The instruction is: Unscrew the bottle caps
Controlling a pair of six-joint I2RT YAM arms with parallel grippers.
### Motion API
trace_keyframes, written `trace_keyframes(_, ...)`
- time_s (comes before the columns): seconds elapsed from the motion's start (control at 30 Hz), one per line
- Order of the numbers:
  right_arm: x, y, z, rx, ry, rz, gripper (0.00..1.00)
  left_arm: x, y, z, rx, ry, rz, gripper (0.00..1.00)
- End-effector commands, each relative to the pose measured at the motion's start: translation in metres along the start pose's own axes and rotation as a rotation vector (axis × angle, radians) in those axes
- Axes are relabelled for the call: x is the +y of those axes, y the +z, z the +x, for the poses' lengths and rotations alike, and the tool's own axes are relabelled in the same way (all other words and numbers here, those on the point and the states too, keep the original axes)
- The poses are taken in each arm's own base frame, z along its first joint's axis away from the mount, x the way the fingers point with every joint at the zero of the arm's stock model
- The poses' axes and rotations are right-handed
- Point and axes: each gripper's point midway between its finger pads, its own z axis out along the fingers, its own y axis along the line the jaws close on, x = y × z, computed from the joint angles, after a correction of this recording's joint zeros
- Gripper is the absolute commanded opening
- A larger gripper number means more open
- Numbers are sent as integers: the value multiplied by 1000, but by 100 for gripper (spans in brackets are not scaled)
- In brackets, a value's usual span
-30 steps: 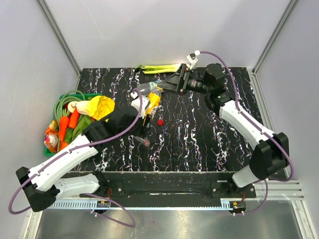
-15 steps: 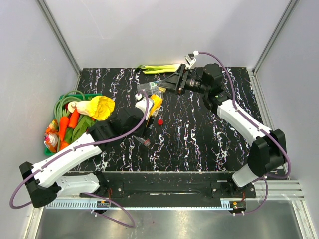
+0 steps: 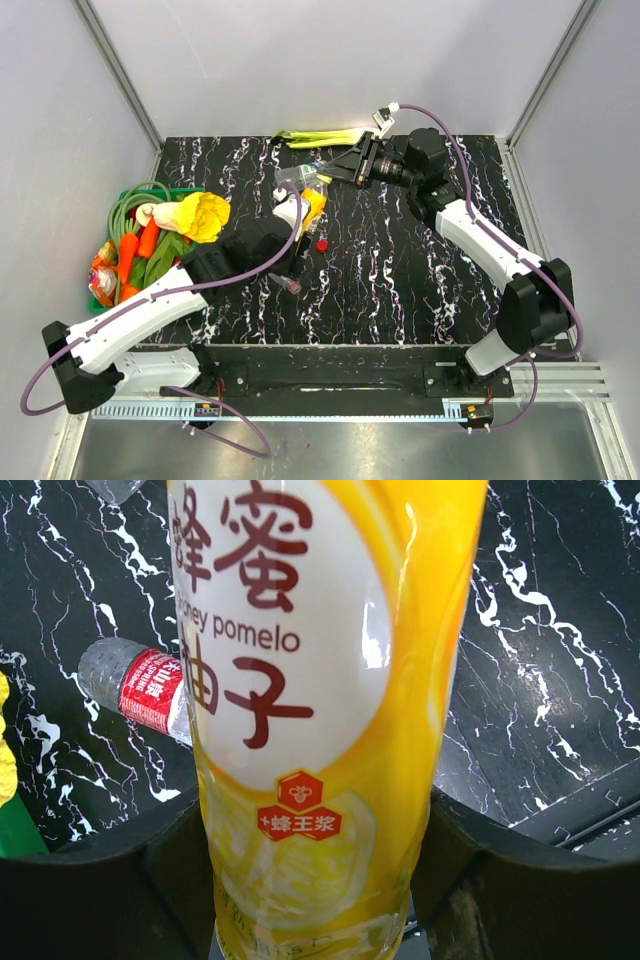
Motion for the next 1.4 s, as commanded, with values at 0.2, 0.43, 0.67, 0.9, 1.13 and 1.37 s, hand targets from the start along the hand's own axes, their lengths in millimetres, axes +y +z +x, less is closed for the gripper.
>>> trace_keyframes(0.2, 6, -3, 5, 15, -89, 6, 0, -4, 11, 6, 50, -3, -18, 39)
trace_keyframes(0.43, 3, -8, 13, 38, -145, 6, 0, -24, 14, -2, 2, -45, 85, 39)
trace_keyframes(0.67, 4, -10, 18, 54, -158, -14, 0, -38, 19, -2, -21, -123, 216, 39)
trace_keyframes(0.9, 6, -12, 23, 74, -162, -36, 0, -36, 12, -9, -91, -241, 357, 38)
trace_keyframes(1.13, 19, -14, 27, 95, -169, -99, 0, -34, -4, -19, -187, -317, 524, 38)
trace_keyframes(1.37, 36, -19, 29, 110, -202, -166, 0, -52, -30, -32, -291, -309, 739, 39)
